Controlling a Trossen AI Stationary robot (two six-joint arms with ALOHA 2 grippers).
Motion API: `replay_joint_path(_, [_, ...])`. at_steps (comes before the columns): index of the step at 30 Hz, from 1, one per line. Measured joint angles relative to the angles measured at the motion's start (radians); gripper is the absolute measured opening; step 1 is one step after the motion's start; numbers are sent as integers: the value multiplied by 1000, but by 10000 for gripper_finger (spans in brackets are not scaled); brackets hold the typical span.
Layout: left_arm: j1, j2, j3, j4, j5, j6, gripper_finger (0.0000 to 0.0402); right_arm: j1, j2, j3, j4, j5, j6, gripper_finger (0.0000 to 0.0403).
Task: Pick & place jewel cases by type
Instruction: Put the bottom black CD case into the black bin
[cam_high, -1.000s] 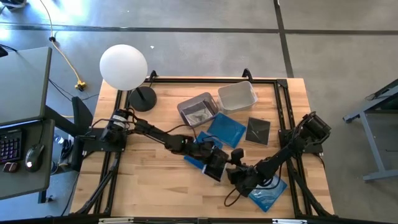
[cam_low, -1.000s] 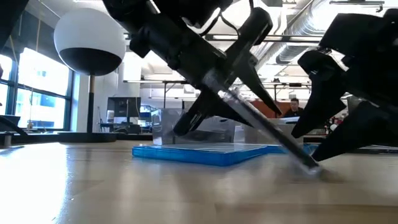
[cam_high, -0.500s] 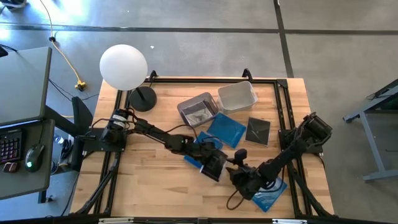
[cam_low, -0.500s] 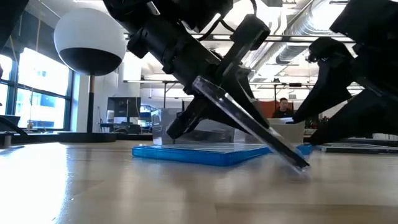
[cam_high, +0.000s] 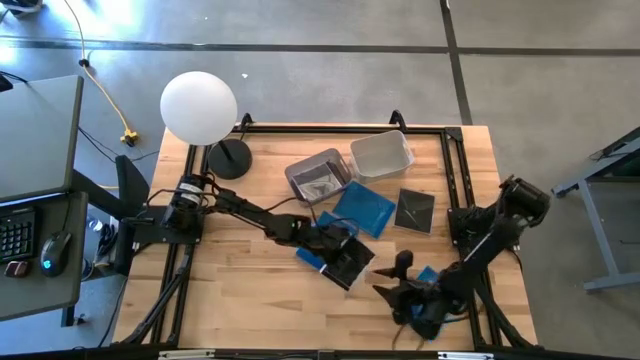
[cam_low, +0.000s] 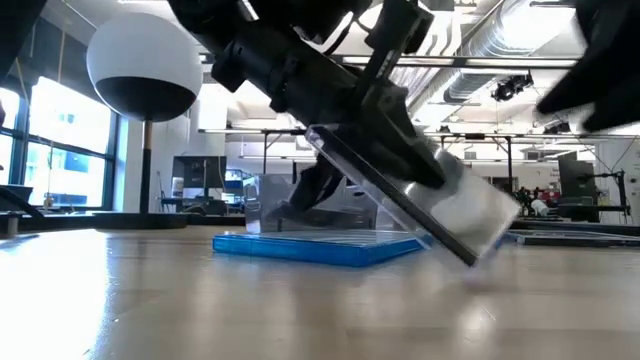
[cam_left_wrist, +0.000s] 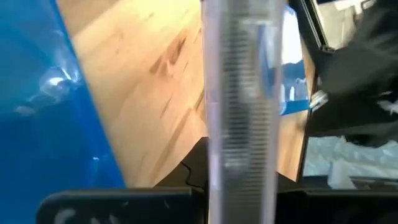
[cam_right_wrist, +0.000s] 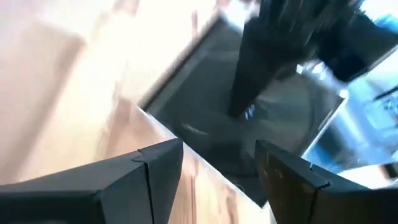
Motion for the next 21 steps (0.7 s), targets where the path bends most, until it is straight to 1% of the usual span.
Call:
replay_joint_path(2, [19, -9, 0, 8, 14, 24, 26, 38, -46, 0, 0, 53, -4, 197])
replay_joint_path(4, [43, -34, -3, -19, 36, 53, 26, 71, -95, 0, 1, 112, -2, 197])
replay_joint_path(7, [86, -77, 11, -17, 71, 124, 26, 114, -161, 0, 14, 198, 9, 197])
replay_joint_path(10, [142, -130, 39, -31, 123, 216, 26, 138, -211, 0, 31, 236, -4, 197])
replay_joint_path(13, [211, -194, 72, -140, 148, 308, 26, 141, -243, 0, 36, 231, -30, 197])
replay_joint_path(16, [286, -254, 130, -323, 150, 422, 26, 138, -251, 0, 37, 230, -46, 197])
replay_joint_path(21, [403, -285, 205, -554, 82, 571, 26, 114, -251, 0, 19, 225, -52, 197])
